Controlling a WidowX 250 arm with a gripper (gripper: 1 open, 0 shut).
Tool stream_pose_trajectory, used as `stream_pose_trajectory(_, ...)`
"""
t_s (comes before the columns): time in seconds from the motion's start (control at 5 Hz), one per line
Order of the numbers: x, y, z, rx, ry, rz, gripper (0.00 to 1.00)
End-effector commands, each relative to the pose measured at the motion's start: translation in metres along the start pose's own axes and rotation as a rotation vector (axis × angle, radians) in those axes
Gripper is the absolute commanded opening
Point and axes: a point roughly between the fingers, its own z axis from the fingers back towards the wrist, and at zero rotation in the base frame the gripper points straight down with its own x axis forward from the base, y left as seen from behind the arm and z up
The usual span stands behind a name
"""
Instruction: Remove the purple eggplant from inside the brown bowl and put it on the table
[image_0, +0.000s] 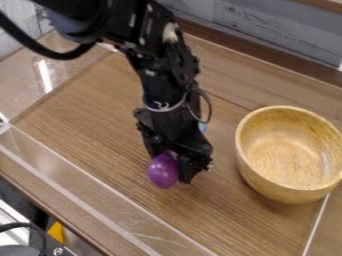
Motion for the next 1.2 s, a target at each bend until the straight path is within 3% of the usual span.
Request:
stream_pose_trajectory(0.0,0.011,-0.017,-0.006,0.015,-0.030,0.029,0.00)
stream_pose_trajectory(0.4,0.020,-0.037,-0.020,0.047,-0.035,0.104,0.00)
stream_pose_trajectory(0.8,0.023,-0.039,-0.016,0.069,-0.036,0.180,0.00)
stream_pose_trajectory(1.0,0.025,-0.036,-0.001,0.067,-0.032,0.136,0.00)
